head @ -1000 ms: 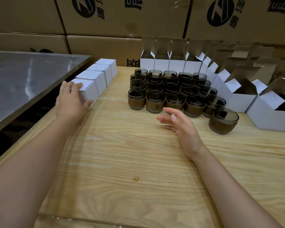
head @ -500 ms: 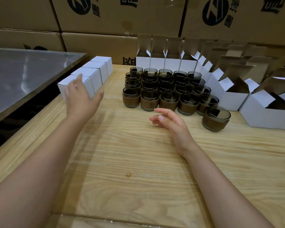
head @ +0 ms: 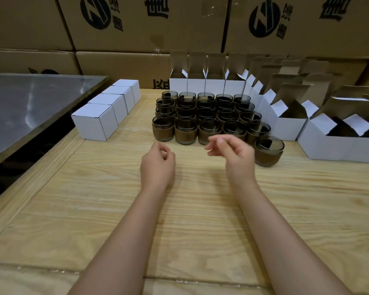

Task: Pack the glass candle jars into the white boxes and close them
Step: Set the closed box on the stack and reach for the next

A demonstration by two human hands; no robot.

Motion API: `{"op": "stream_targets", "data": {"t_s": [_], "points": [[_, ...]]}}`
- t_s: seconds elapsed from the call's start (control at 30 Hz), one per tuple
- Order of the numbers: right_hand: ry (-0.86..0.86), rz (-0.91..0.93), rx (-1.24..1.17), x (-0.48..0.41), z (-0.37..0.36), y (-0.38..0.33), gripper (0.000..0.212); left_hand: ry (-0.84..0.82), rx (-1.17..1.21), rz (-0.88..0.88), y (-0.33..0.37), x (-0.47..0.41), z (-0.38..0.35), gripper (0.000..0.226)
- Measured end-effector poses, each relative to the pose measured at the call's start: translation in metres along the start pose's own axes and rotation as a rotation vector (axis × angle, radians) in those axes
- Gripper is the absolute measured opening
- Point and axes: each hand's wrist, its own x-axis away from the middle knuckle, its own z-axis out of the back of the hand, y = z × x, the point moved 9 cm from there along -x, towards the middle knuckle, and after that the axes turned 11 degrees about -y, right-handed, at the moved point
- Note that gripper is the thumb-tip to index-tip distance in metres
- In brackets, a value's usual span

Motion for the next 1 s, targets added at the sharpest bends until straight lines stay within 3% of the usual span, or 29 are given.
{"op": "stream_targets", "data": {"t_s": [0.13,0.2,0.27,0.37,0.47,0.73,1.0], "points": [[0.562,0.083,-0.149,-0.003,0.105,-0.035,0.020,-0.012,-0.065,0.007,-0.001,-0.004,-0.003,0.006],[0.750,0.012,-0.051,-0.006,0.158,-0.038,0.019,-0.013,-0.091,0.002,0.000,-0.005,-0.004,0.006],[0.826,-0.124,0.203,-0.010,0.200,-0.033,0.028,-0.022,-0.143,-0.003,0.002,-0.005,-0.007,0.006],[0.684,-0.376,0.617,-0.020,0.230,-0.015,0.050,-0.020,-0.203,-0.008,0.004,-0.006,-0.009,0.006],[0.501,-0.436,0.862,-0.031,0.236,-0.007,0.056,-0.018,-0.220,-0.007,0.005,-0.006,-0.009,0.007],[0.366,-0.598,1.206,-0.033,0.240,-0.012,0.037,-0.023,-0.214,0.001,0.002,-0.007,-0.008,0.006],[0.272,-0.600,1.300,-0.012,0.224,-0.028,0.039,-0.032,-0.224,0.007,0.000,-0.009,-0.009,0.006]]}}
